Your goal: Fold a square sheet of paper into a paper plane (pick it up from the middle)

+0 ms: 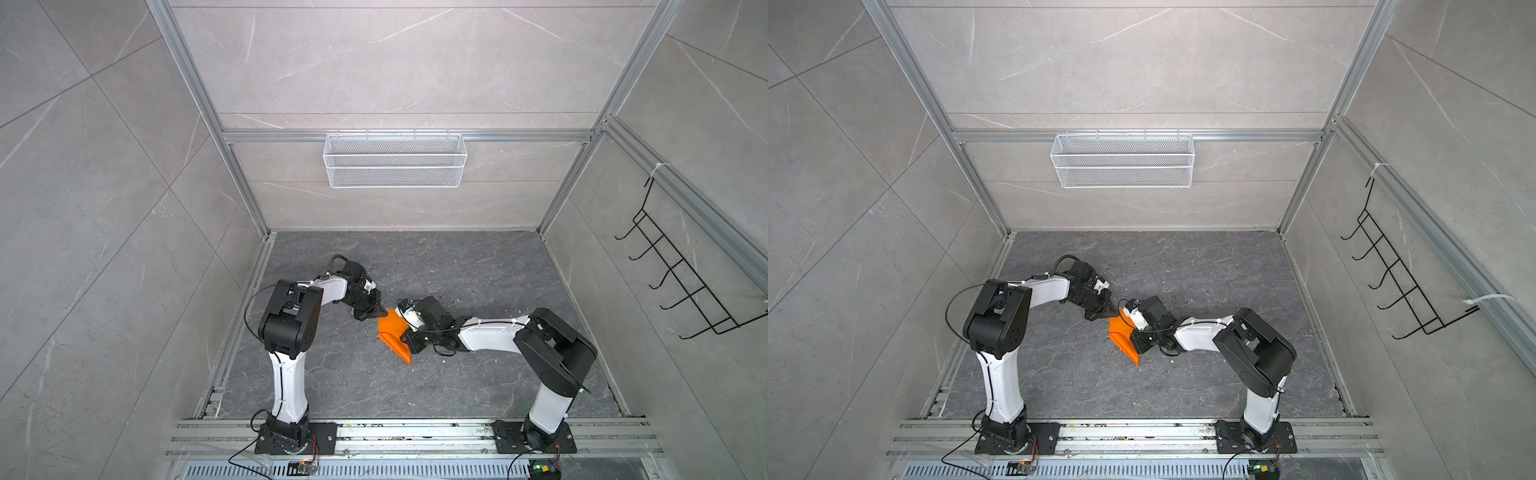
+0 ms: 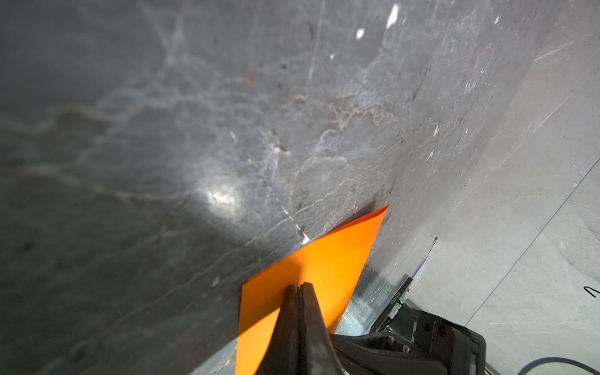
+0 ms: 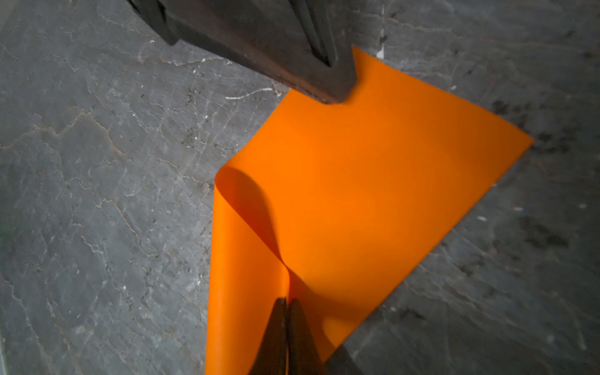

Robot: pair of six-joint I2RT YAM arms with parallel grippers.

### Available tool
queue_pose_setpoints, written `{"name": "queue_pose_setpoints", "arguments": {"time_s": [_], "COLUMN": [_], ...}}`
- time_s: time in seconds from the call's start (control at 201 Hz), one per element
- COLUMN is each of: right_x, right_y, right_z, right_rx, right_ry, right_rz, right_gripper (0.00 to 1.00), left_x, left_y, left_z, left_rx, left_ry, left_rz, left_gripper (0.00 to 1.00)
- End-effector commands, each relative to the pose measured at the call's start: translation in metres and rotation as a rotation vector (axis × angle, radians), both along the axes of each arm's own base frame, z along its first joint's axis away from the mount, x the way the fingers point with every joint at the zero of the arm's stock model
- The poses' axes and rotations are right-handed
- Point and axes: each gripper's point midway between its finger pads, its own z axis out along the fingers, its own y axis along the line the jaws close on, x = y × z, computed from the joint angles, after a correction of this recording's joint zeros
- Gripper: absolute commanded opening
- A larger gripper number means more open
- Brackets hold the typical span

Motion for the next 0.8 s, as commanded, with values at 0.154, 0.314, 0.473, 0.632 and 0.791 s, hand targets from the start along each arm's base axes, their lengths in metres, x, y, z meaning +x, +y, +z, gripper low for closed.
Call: {"name": "queue_pose_setpoints", "arguments": {"time_s": [0.154, 0.314, 0.473, 0.632, 0.791], "right_x": [0.006, 0.005, 0.002, 0.001, 0.0], "right_y": [-0.003, -0.003, -0.005, -0.004, -0.004], "right_z": [-0.006, -0.009, -0.012, -0.012, -0.013], "right_rx": [-0.041, -0.047, -0.05, -0.045, -0.044], "right_ry": [0.002, 0.01, 0.025, 0.033, 0.04], "right_rz": [-0.019, -0.018, -0.018, -0.014, -0.013], "right_gripper": [0.08, 0.08, 0.08, 0.08, 0.08], "left_x": [-0.007, -0.005, 0.005, 0.009, -0.011], "left_y": [0.006, 0.005, 0.0, 0.003, 0.006], "left_z": [-0.019, -0.014, 0.02, 0.052, 0.056], "left_rx": [0.069, 0.065, 0.014, -0.01, -0.073], "left_ry": [0.031, 0.023, -0.046, -0.118, -0.126], "left_rz": [-0.015, -0.01, 0.017, 0.083, 0.148], "left_gripper": [0.0, 0.0, 0.04, 0.19, 0.24]}}
